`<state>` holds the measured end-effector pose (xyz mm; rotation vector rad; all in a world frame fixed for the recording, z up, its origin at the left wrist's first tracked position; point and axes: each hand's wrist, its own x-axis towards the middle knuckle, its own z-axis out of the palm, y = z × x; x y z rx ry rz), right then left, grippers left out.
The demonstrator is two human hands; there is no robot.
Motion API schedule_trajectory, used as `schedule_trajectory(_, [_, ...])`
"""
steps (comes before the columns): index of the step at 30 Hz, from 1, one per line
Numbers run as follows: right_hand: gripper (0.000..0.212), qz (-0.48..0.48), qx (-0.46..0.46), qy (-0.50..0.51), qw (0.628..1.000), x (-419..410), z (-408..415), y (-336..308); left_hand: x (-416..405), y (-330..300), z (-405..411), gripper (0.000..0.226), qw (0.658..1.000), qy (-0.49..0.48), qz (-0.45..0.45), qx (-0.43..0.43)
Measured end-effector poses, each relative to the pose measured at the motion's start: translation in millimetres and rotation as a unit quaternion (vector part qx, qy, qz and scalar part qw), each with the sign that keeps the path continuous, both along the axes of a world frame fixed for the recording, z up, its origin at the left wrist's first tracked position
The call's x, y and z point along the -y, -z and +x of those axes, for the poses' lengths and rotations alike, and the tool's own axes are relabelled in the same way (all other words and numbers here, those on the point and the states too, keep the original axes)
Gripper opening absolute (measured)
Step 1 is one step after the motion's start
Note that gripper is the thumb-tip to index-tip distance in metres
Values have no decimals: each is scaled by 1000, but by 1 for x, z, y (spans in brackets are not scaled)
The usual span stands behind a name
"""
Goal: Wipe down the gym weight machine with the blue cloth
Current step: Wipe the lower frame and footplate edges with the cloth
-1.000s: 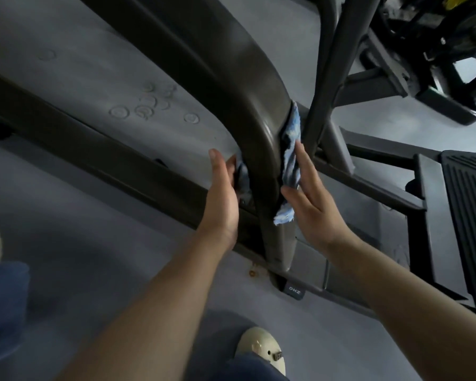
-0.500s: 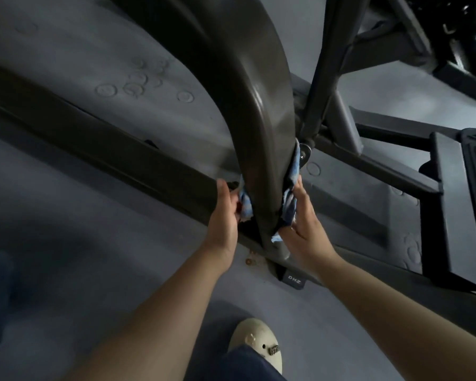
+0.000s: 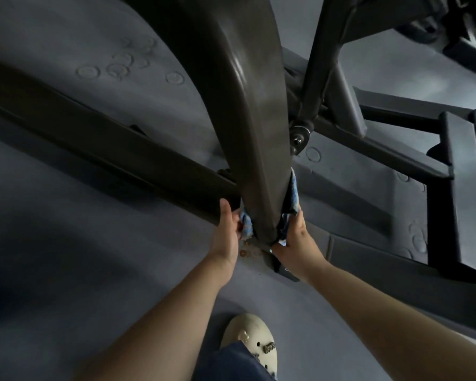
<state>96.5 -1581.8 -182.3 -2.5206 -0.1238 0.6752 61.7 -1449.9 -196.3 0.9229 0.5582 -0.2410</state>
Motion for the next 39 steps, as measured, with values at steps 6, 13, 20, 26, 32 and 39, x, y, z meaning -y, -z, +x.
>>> schedule_trajectory(6, [99,-55,-27,-36,997,14,4,10,8,14,2,64,998,33,-27,-35])
schedule_trajectory(13, [99,-100,-51,-76,991,23,12,11,13,23,12,61,997,31,-49,-51])
schedule_trajectory(20, [94,5,-68,14,998,12,14,11,12,25,10,60,996,4,-81,-41])
schedule_trajectory(26, [89,192,-54,94,975,0,-5,-2,-4,16,7,74,998,3,-59,-27])
schedule_trajectory(32, [98,242,-26,46,969,-7,-6,-13,-21,0,11,81,999,-28,-34,24])
schedule_trajectory(39, [107,156,44,-26,986,-1,-17,-5,-9,8,-4,76,1000,-1,-6,30])
